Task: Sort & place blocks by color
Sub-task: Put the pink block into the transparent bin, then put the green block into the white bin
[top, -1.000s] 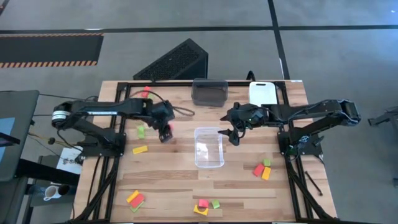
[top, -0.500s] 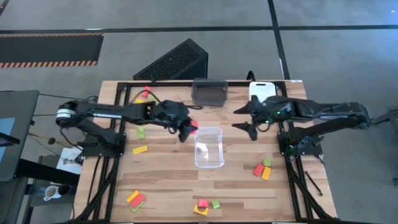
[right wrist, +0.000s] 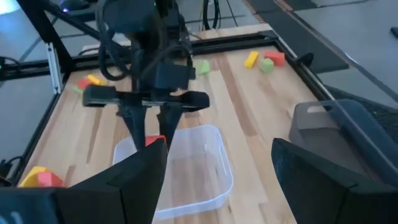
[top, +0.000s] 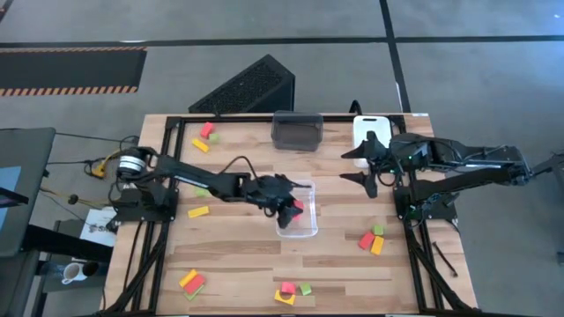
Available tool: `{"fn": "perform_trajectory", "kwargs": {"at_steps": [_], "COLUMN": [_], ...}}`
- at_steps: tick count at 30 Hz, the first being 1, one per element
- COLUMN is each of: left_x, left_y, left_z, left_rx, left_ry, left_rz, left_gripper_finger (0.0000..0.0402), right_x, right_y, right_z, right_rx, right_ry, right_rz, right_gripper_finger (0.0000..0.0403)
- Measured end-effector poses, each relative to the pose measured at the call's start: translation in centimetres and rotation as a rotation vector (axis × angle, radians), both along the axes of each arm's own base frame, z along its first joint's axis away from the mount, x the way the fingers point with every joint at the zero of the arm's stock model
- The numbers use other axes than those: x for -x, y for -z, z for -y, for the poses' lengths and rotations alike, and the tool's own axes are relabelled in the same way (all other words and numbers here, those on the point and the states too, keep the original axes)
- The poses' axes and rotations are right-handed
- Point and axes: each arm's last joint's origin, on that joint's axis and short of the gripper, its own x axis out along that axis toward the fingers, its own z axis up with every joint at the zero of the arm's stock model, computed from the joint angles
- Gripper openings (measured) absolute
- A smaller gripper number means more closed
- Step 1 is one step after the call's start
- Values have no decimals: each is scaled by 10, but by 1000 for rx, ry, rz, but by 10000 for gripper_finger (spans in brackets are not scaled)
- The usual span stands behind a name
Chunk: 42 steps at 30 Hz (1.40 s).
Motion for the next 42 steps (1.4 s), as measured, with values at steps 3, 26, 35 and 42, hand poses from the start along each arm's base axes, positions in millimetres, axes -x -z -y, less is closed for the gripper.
{"fn": "perform_trajectory", "kwargs": {"at_steps": [3,26,35,42], "left_x": [-7,-17,-13,35], "left_y": [11,10,-37,-76], "left_z": [4,9,10,37], "left_rx": [-1,-153,-229,-278], "left_ry": [2,118,303,347], "left_rz": [-31,-113,-425,-559], "left_gripper_finger": [106,208,229,210], "right_x": [0,1,-1,-19], "right_y": [0,1,-2,-3], "right_z": [-1,-9,-10,-26], "right_rx": [-1,-32,-128,-311], "right_ry": [-7,-39,0,-15], "right_rz": [-2,-11,38,92], "right_gripper_finger": [311,311,311,311]}}
